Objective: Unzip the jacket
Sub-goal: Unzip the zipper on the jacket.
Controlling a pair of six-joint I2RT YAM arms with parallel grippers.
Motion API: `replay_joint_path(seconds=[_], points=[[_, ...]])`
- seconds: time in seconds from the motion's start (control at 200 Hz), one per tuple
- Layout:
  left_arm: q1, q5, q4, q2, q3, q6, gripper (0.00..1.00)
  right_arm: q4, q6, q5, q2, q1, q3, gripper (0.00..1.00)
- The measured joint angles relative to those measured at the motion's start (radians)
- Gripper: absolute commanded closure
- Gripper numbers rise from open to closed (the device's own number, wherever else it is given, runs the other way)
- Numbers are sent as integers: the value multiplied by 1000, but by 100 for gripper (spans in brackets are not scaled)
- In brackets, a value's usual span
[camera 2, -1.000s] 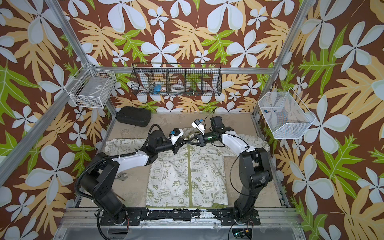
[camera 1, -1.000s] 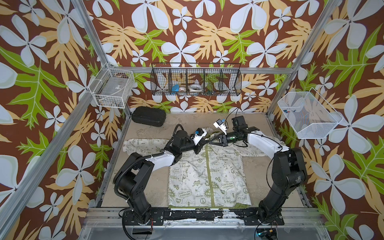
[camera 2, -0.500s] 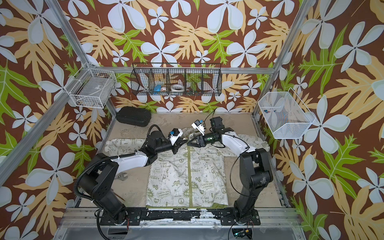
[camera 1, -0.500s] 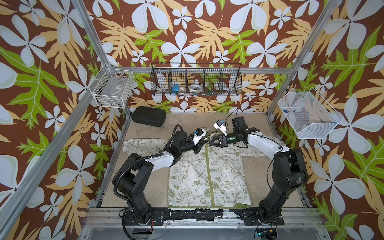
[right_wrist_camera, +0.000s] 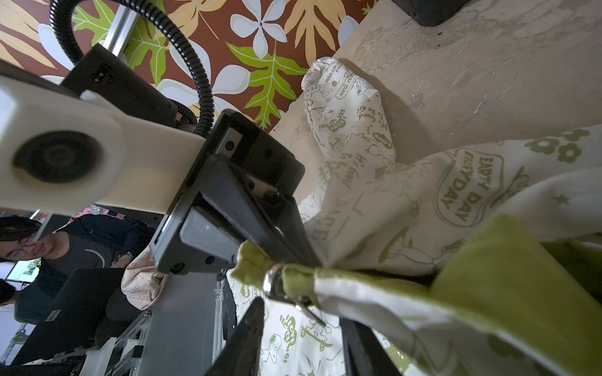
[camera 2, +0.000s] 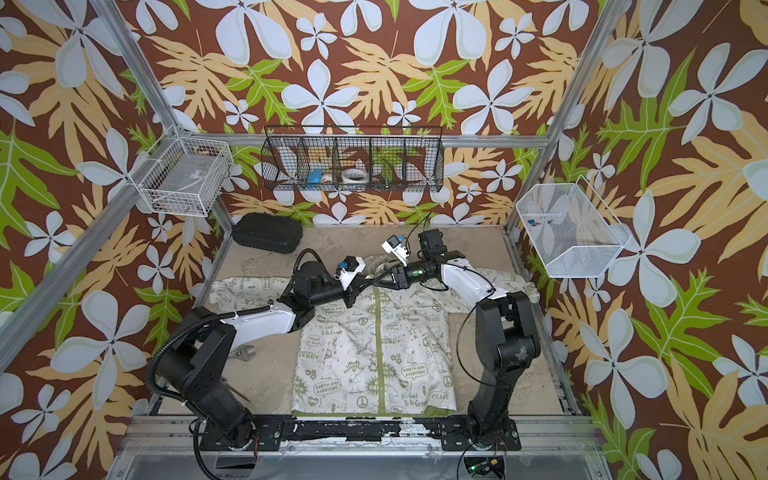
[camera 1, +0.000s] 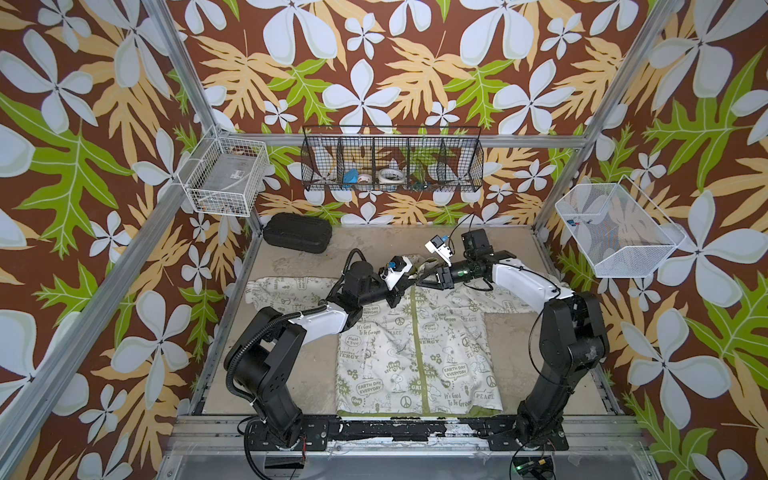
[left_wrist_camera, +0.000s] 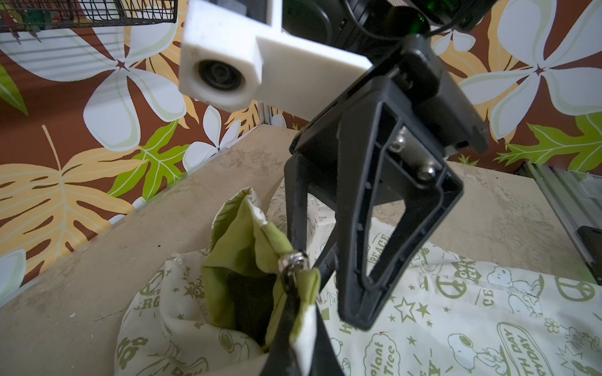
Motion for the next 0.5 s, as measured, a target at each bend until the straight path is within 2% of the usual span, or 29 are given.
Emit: replay_joint_path(seconds=[0.451, 0.501], points=[[0, 2, 1, 1, 0, 0, 100, -2, 11, 15, -4, -2, -4, 84], [0, 0, 1, 3, 0, 0, 100, -3, 17, 16, -4, -2, -4, 91]])
